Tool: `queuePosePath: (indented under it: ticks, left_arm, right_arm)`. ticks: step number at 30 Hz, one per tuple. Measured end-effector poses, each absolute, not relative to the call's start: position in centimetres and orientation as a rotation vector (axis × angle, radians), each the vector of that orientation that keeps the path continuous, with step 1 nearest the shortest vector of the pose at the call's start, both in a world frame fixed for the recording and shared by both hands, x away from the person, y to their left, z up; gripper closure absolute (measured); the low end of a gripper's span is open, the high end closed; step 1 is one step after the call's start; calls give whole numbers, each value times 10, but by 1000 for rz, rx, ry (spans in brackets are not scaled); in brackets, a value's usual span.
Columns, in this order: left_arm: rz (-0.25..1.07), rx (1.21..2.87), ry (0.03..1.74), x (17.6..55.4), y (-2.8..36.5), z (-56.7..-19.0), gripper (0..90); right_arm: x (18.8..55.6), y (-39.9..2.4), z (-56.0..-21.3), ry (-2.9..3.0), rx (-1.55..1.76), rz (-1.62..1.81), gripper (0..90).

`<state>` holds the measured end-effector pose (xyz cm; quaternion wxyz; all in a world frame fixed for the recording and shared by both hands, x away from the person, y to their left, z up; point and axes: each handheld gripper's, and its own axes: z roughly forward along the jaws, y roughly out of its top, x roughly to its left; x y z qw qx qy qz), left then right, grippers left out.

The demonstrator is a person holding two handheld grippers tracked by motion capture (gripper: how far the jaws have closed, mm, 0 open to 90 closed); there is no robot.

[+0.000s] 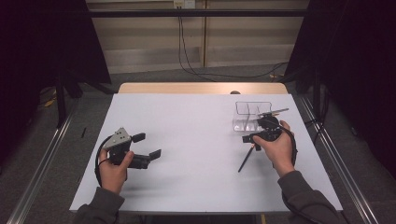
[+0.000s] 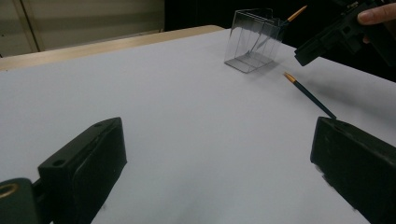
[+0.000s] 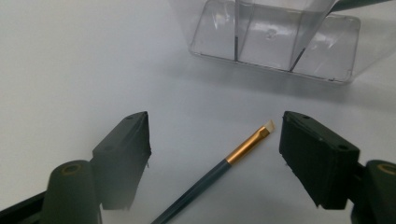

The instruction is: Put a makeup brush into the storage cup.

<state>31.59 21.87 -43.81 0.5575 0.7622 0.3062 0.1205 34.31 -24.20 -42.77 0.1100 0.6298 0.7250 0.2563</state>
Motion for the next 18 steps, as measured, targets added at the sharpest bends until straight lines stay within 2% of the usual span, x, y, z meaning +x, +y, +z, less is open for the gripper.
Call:
queuePosePath:
  ticks: [9, 13, 18]
  left_arm:
    - [265, 1801, 687, 319, 217, -439, 32]
    - [282, 1809, 707, 318, 217, -438, 32]
    - [289, 1809, 710, 318, 217, -438, 32]
  right_arm:
    - [344, -242, -435, 2122, 1917, 705, 378]
    - [344, -243, -438, 2110, 1949, 714, 479]
    - [344, -241, -440, 2112, 1989, 672, 560]
